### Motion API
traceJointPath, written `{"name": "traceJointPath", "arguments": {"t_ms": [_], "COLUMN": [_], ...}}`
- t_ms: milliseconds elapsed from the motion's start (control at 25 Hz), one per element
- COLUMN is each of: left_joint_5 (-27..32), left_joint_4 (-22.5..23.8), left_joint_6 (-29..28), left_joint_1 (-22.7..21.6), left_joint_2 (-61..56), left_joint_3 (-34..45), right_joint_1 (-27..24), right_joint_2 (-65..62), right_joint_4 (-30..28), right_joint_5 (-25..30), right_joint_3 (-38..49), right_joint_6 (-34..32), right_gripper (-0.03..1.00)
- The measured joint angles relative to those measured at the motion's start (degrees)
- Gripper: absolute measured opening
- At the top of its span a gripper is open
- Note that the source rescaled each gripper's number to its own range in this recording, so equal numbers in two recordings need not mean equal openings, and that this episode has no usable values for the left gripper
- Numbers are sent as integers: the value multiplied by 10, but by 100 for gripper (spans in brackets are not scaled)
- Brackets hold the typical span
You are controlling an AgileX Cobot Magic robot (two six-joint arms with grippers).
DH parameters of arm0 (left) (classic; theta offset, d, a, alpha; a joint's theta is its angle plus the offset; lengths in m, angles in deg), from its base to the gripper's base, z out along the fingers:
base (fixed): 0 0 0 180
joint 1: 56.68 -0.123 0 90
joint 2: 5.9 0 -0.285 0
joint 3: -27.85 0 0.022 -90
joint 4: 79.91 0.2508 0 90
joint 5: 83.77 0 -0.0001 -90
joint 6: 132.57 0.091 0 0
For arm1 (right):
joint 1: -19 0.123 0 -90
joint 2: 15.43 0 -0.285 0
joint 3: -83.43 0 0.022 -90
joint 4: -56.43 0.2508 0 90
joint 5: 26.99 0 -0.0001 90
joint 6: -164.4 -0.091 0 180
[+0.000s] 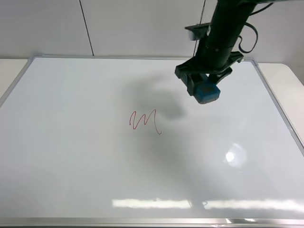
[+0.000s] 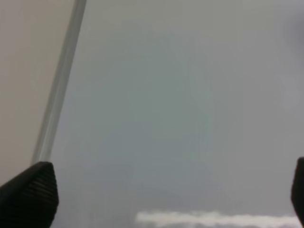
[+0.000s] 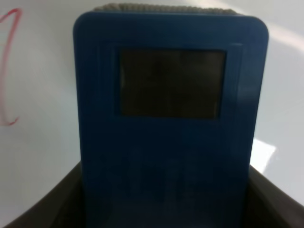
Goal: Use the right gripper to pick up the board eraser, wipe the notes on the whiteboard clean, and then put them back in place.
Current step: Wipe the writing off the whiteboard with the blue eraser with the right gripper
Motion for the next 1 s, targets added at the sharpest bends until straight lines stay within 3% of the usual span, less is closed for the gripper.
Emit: {"name": "traceJointPath", "arguments": {"t_ms": [560,1000], "left_joint_5": [0,0], "left_joint_4": [0,0], "left_joint_6": [0,0], "left_joint_1": [0,0], "left_joint_2": [0,0], "left_joint_3": [0,0], "right_joint_1": [85,94], "right_joint_2": [184,254], "right_joint_4": [13,-16], "right_joint_5": [38,32], "right_joint_3": [-179,-197], "right_joint_6": [38,52], "right_gripper": [1,1]}}
